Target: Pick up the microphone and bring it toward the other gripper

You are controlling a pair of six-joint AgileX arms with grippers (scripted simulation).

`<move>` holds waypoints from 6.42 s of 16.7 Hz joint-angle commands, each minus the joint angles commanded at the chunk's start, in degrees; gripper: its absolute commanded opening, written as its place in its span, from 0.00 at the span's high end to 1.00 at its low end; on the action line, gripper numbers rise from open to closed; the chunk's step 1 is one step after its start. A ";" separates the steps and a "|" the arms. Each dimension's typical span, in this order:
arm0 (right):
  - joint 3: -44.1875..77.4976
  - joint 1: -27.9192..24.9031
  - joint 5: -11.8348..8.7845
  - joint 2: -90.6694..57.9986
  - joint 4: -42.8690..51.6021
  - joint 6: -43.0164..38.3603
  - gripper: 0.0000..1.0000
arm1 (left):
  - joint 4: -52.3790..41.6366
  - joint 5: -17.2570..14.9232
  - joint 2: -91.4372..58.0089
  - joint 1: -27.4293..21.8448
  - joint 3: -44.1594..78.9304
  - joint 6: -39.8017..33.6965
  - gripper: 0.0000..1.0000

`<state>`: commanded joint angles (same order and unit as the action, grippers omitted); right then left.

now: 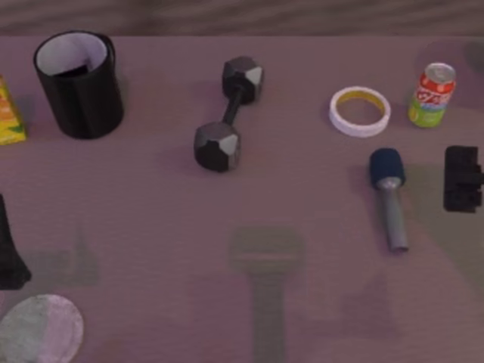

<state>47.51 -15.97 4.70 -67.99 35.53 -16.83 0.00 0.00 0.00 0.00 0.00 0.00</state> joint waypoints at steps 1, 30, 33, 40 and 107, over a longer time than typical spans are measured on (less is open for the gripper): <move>3.62 -1.25 0.36 -5.54 2.83 -1.30 0.00 | 0.00 0.00 0.00 0.00 0.00 0.00 0.00; 21.25 -8.08 2.78 -51.78 0.89 -8.93 0.00 | 0.00 0.00 0.00 0.00 0.00 0.00 0.00; 21.25 -8.08 2.78 -51.78 0.89 -8.93 0.08 | 0.00 0.00 0.00 0.00 0.00 0.00 0.00; 21.25 -8.08 2.78 -51.78 0.89 -8.93 0.60 | 0.00 0.00 0.00 0.00 0.00 0.00 0.00; -4.74 -20.04 -13.24 -23.90 -86.43 15.10 1.00 | 0.86 -1.52 -1.99 -0.96 1.38 0.04 0.00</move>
<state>42.77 -36.01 -8.54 -91.89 -50.90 -1.73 0.86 -1.52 -1.99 -0.96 1.38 0.04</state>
